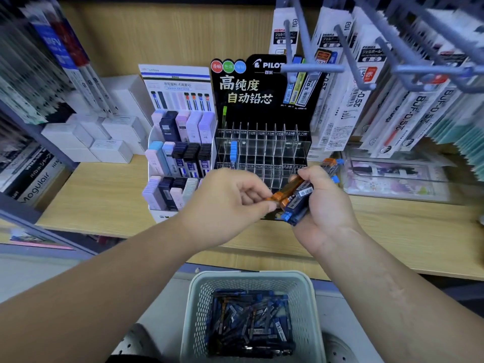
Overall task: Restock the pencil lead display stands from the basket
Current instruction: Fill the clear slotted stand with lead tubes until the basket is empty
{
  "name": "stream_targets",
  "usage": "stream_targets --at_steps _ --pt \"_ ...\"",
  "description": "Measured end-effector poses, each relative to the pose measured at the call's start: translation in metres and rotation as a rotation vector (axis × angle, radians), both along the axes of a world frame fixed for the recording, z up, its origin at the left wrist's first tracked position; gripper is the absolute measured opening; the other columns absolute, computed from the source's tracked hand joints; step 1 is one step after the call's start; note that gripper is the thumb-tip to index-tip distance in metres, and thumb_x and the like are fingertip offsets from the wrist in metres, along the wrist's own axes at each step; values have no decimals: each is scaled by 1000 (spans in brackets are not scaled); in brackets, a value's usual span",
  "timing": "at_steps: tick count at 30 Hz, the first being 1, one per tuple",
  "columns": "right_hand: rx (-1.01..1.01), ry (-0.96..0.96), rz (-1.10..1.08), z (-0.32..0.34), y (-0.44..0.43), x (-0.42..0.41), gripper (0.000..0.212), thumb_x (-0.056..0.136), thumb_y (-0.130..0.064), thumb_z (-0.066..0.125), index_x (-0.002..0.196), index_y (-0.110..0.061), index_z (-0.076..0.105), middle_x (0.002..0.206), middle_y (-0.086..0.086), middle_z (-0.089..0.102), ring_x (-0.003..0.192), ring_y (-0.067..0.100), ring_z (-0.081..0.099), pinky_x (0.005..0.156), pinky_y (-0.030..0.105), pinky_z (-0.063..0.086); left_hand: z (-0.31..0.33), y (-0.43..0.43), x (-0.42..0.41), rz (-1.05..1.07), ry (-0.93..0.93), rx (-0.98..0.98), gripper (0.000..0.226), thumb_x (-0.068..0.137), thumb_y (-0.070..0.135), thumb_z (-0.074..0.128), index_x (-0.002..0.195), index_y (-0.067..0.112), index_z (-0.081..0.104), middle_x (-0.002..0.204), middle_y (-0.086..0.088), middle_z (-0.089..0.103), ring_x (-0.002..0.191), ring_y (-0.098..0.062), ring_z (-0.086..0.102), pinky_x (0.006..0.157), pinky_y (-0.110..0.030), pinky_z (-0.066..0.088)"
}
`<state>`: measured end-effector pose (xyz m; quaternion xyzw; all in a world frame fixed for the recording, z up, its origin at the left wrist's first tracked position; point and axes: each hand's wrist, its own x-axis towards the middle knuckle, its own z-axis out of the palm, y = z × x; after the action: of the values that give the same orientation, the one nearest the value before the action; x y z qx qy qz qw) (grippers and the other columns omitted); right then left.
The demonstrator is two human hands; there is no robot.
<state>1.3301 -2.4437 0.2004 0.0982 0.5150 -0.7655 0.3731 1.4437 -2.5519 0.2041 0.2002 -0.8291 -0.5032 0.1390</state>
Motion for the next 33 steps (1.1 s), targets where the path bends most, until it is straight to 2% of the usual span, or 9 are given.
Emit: stream_targets --at_steps 3,6,12,14,17,23,27,30,33 --pt "1 -2 2 2 1 1 13 93 -15 61 80 -14 57 58 -2 58 49 15 57 66 38 50 4 1 0 45 20 88 10 82 7 80 78 15 76 66 3 71 61 -13 70 54 -20 52" --pt "17 -7 18 3 3 2 17 93 -16 62 77 -14 59 60 -2 60 52 15 58 67 36 49 7 2 1 62 15 112 6 85 6 77 82 11 75 71 -4 73 65 -14 73 55 -29 57" --pt "8 -60 33 7 3 4 16 95 -16 63 79 -12 60 60 0 63 52 17 65 72 40 57 7 -6 4 167 56 198 7 87 5 73 84 11 74 74 -8 73 71 -20 74 61 -34 59" --pt "24 -67 39 8 2 5 17 95 -16 63 79 -12 59 59 0 62 49 16 63 76 41 57 11 -11 6 212 84 221 8 89 3 71 84 9 74 73 -11 73 66 -18 72 56 -27 55" --pt "10 -88 35 8 2 6 17 95 -13 63 79 -8 57 60 2 61 49 19 64 70 39 59 24 -27 7 293 137 226 9 89 0 69 86 7 73 74 -13 74 64 -19 71 54 -25 54" --pt "6 -76 51 8 5 8 18 96 -13 62 79 -9 59 62 2 63 52 18 67 78 38 59 53 -80 7 437 183 -117 9 87 8 74 83 16 73 66 -1 69 54 -11 64 51 -21 50" --pt "-5 -66 49 8 5 11 16 95 -11 63 79 -8 59 71 4 61 51 17 66 75 37 58 48 -94 0 359 53 -431 5 88 17 74 91 21 76 69 16 65 57 -1 60 65 -18 49" --pt "-15 -54 57 7 3 11 17 95 -10 62 79 -9 58 70 4 60 51 16 65 73 37 57 45 -96 -7 307 28 -583 9 89 14 72 95 15 78 65 26 53 57 12 54 61 0 35" --pt "-19 -39 70 6 2 12 15 95 -10 62 81 -9 58 71 5 60 51 16 65 71 38 56 39 -98 -12 277 20 -649 9 88 13 72 95 14 78 63 24 52 57 10 53 62 -1 36"
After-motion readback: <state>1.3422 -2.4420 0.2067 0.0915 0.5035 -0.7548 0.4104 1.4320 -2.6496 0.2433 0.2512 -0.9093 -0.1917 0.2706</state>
